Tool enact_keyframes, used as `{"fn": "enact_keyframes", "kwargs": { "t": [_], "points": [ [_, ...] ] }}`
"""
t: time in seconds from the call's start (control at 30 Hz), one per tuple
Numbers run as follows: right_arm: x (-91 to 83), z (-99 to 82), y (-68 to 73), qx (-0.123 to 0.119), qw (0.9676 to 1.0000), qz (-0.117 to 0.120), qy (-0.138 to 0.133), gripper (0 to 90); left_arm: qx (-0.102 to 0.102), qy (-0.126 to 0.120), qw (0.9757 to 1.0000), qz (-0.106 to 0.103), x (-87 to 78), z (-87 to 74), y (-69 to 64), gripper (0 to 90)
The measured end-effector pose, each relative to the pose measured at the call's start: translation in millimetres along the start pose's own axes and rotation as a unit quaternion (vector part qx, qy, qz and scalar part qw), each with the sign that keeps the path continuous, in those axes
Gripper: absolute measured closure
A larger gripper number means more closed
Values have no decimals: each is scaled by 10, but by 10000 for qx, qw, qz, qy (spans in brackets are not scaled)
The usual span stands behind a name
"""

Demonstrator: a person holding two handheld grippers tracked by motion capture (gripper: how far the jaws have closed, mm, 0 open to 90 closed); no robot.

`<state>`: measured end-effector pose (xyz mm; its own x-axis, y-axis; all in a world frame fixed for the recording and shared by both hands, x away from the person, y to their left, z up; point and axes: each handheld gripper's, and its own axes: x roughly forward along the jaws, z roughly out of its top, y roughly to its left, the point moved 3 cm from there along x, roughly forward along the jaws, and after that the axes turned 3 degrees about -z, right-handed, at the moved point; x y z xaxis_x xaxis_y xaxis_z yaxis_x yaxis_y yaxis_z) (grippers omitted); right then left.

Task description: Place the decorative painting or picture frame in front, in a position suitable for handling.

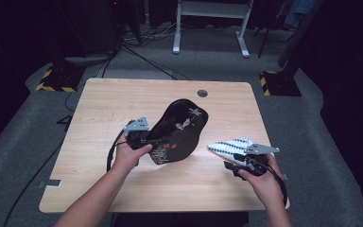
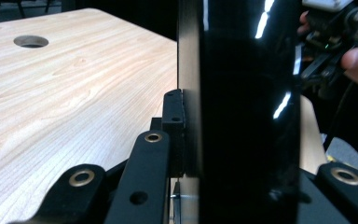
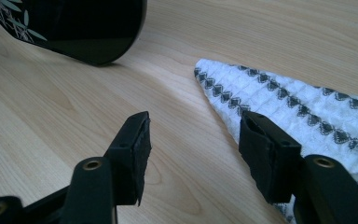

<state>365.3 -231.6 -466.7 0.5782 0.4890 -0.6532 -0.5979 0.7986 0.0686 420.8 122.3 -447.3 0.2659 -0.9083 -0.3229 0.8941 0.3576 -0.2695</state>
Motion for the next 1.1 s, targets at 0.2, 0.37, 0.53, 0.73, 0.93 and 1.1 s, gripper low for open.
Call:
{"fn": "enact_keyframes", "kwargs": {
  "t": [0.2,0.37,0.53,0.73,0.93,1.1],
  "points": [
    [-3,9,-9,-18,10000,5,5,442,101,-15,9999,30,-59,-76,-29,801],
    [7,30,-21,-41,10000,9,17,438,-55,4,10000,-37,-156,-192,-26,802],
    [22,56,-37,-57,10000,-29,11,437,75,100,9999,0,-190,-229,-71,802],
    [36,107,-61,-27,9999,-166,7,439,114,180,9998,-29,-246,-291,-110,794],
    [38,161,-98,-21,9994,-354,-11,451,8,125,9999,14,-311,-311,-130,714],
    [62,222,-101,92,9983,-579,47,460,-39,77,9996,285,-383,-315,-137,433]
  ]
}}
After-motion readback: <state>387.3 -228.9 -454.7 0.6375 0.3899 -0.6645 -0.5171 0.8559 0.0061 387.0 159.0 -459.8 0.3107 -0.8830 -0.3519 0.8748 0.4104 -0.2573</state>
